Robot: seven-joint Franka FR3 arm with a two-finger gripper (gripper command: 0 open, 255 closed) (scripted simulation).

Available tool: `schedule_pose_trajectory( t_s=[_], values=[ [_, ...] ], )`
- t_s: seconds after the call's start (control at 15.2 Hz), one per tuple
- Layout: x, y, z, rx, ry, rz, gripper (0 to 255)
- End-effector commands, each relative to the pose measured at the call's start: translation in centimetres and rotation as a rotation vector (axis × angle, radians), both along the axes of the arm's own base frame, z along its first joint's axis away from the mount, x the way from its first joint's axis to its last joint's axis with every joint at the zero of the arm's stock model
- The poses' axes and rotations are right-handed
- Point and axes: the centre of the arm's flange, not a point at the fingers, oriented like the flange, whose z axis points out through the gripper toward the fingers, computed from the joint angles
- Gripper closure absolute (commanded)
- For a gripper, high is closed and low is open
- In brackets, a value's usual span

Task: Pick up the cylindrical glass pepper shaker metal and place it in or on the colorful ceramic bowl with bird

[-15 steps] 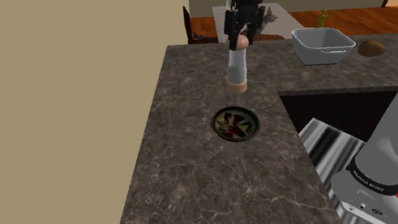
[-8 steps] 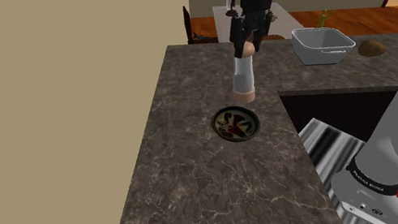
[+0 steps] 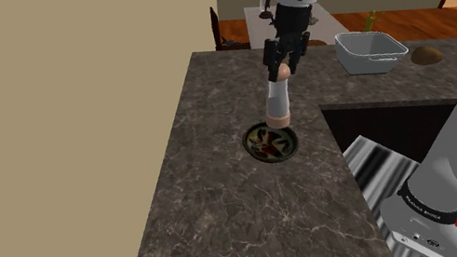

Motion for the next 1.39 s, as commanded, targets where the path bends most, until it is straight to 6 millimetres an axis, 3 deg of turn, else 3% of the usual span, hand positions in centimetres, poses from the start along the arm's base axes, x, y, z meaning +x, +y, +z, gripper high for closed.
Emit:
schedule_pose_trajectory(
  t_s=[0.0,0.86,1.32],
  values=[
    [0.0,0.0,-1.1,0.0,-0.001,0.0,255],
    [0.0,0.0,-8.2,0.0,-0.001,0.0,255],
    [0.0,0.0,-8.2,0.0,-0.001,0.0,255]
  ],
)
